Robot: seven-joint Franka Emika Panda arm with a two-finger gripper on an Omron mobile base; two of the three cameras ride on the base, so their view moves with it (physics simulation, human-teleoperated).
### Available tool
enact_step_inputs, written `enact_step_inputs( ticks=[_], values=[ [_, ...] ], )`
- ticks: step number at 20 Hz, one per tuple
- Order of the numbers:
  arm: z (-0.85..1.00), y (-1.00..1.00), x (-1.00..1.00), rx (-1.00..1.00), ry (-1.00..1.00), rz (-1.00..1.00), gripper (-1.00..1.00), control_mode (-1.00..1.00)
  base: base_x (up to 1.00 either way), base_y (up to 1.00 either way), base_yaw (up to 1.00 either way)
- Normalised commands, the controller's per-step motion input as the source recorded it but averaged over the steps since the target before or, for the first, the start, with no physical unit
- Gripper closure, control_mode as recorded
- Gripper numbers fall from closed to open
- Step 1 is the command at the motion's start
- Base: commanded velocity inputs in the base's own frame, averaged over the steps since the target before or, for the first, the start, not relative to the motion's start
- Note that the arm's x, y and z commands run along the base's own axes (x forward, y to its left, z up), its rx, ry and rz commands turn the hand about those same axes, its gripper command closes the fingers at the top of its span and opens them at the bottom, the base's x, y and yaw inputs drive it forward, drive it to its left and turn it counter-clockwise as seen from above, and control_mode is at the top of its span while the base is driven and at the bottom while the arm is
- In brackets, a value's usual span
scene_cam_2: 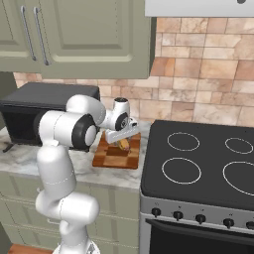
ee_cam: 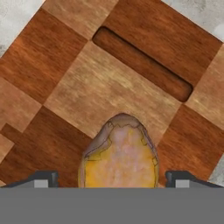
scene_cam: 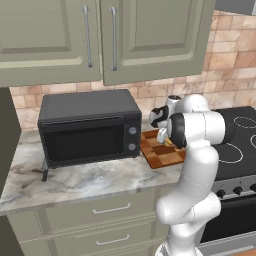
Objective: Retrieve the chicken drumstick from the fridge and place it on the cutting board.
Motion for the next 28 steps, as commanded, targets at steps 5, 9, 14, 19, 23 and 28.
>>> enact_step_inputs(
  ticks=[5, 9, 14, 19, 23, 28],
  values=[
    [0.04, 0.0, -0.06, 0.0, 0.0, 0.0, -1.0, -1.0, 0.0, 0.0, 0.0],
    [0.07, -0.06, -0.32, 0.0, 0.0, 0.0, -1.0, -1.0, 0.0, 0.0, 0.0],
    [0.07, -0.24, -0.57, 0.0, 0.0, 0.0, -1.0, -1.0, 0.0, 0.0, 0.0],
    [0.45, -0.01, -0.83, 0.0, 0.03, -0.1, -1.0, -1.0, 0.0, 0.0, 0.0],
    [0.76, 0.0, -0.8, 0.0, 0.07, -0.17, -1.0, -1.0, 0.0, 0.0, 0.0],
    [0.86, 0.0, -0.51, 0.04, 0.07, -0.23, -1.0, -1.0, 0.0, 0.0, 0.0]
  ],
)
